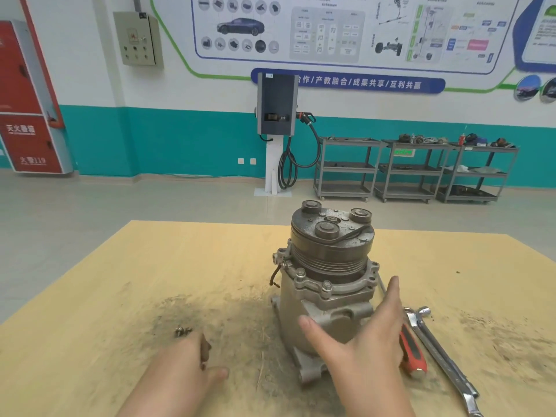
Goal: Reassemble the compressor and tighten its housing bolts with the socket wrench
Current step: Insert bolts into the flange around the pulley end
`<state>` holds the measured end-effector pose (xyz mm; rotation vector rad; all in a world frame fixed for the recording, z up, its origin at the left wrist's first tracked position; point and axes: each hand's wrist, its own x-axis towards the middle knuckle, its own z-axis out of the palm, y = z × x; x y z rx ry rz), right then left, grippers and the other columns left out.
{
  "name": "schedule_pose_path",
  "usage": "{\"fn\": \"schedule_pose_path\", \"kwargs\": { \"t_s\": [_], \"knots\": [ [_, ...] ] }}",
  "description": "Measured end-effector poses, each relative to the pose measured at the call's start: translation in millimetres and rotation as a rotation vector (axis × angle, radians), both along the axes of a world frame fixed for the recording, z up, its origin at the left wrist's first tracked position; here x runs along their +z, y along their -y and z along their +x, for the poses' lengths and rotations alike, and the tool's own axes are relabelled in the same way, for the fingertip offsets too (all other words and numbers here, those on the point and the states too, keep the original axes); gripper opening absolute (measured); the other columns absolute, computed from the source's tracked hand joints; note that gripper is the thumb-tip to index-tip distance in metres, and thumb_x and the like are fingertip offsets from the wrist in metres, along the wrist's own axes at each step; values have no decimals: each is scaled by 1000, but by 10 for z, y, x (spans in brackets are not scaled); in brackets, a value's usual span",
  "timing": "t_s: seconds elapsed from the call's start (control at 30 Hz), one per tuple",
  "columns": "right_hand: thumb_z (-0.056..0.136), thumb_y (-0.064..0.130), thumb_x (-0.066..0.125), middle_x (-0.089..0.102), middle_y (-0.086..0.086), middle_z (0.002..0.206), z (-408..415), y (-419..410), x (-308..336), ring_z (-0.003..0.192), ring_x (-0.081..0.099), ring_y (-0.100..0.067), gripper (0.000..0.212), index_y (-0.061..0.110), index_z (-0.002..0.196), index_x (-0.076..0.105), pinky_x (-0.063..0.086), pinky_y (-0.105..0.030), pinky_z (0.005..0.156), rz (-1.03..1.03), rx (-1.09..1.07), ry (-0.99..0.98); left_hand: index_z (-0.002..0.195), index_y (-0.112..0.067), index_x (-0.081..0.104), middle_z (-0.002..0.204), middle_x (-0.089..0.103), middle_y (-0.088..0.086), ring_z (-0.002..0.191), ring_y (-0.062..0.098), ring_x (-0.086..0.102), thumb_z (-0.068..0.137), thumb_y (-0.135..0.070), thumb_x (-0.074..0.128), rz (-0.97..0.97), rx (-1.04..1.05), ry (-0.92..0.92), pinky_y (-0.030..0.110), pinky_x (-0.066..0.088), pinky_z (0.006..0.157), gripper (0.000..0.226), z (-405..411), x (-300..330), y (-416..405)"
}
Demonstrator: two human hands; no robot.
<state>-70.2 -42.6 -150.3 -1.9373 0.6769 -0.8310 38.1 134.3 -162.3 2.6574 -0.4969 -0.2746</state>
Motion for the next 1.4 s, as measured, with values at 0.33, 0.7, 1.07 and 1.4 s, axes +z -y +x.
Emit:
{"fn": "schedule_pose_path", "kwargs": {
  "t_s": [0.33,0.7,1.07,1.4],
  "knots": [
    [65,35,83,15,3,159,229,-15,-163,138,24,-15,128,30,153,-10,30,-36,106,-44,-123,76,77,-32,34,99,55,-9,89,6,53,91,-26,63,-43,37,93,14,38,75,32,9,-205,-55],
    [65,16,83,40,6,145,-171,923,77,127,47,-6,100,30,148,29,47,-20,90,194,246,85,75,-32,38,81,52,-15,70,-6,45,90,-22,61,-92,14,81,5,35,60,29,37,-253,-119],
    [95,26,53,52,10,102,635,-700,-322,91,52,-3,23,37,113,62,42,-19,84,-345,602,-289,79,-14,67,65,72,-1,52,4,67,79,2,71,-747,319,22,14,46,55,17,127,-235,-288],
    [93,26,60,44,-3,106,1001,-798,-444,109,53,-27,21,21,112,68,45,-34,90,-398,617,-488,85,-13,71,93,74,0,92,17,70,89,1,66,-1117,362,103,9,49,68,15,163,-247,-214]
  ]
}}
